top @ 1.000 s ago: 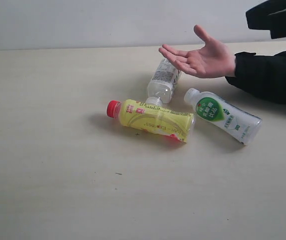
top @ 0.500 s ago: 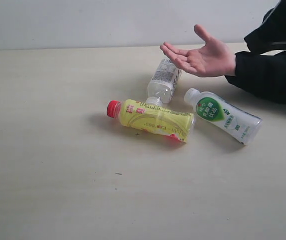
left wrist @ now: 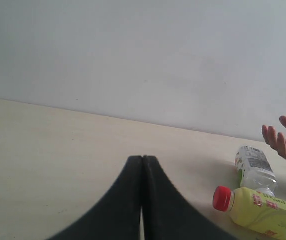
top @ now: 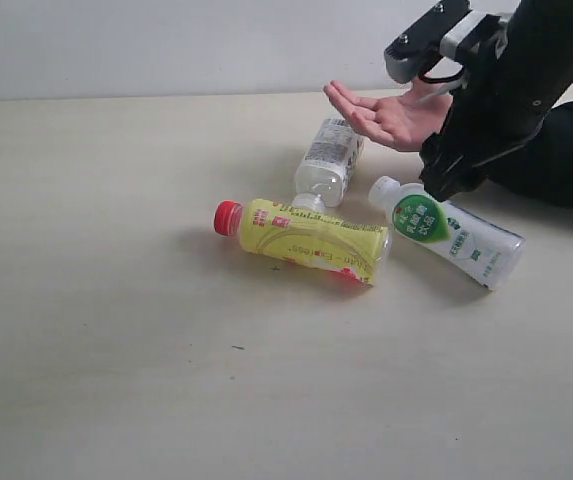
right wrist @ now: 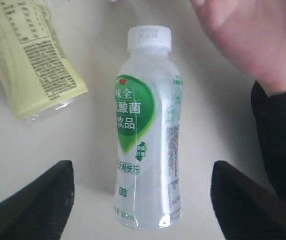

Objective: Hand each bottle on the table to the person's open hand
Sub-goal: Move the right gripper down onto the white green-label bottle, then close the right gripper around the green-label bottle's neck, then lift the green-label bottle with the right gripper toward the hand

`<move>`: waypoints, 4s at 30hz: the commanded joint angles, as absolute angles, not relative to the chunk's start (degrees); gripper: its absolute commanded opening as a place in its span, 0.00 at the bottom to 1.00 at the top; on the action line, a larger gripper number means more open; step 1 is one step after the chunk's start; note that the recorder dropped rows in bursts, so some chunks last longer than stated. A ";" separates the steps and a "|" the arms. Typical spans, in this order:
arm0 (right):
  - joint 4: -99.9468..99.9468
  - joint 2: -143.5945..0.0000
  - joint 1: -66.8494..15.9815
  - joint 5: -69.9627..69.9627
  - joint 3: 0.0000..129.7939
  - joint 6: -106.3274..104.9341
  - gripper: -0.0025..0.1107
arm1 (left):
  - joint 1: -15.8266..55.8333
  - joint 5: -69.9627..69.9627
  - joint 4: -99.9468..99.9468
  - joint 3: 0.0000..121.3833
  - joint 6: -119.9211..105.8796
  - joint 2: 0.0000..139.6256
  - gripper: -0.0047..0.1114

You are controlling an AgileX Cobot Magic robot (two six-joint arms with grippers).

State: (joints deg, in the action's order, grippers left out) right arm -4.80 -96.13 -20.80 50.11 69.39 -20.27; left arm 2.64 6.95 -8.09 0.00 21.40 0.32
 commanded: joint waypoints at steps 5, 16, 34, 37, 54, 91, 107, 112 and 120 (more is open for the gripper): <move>-16.11 -103.80 -20.99 50.55 69.73 -10.96 0.72 | 2.99 6.35 -8.38 0.00 21.36 0.00 0.04; -16.08 -108.35 -20.99 47.50 69.73 -13.86 0.72 | 2.99 6.35 -8.38 0.00 21.36 0.00 0.04; -14.06 -110.15 -20.99 41.90 69.73 -13.86 0.72 | 2.99 6.35 -8.38 0.00 21.36 0.00 0.04; -13.86 -110.73 -20.99 41.89 69.73 -13.86 0.72 | 2.99 6.35 -8.38 0.00 21.36 0.00 0.04; -15.59 -112.83 -20.99 41.38 69.73 -13.28 0.71 | 2.99 6.35 -8.38 0.00 21.36 0.00 0.04; -13.84 -112.83 -20.99 41.85 69.63 -10.15 0.71 | 2.99 6.35 -8.38 0.00 21.36 0.00 0.04; -14.08 -114.15 -20.99 43.31 69.63 -10.31 0.53 | 2.99 6.35 -8.38 0.00 21.36 0.00 0.04; -15.33 -115.01 -20.99 44.65 69.63 -10.31 0.32 | 2.99 6.35 -8.38 0.00 21.36 0.00 0.04; -17.34 -113.29 -20.99 45.15 69.63 -10.19 0.02 | 2.99 6.35 -8.38 0.00 21.36 0.00 0.04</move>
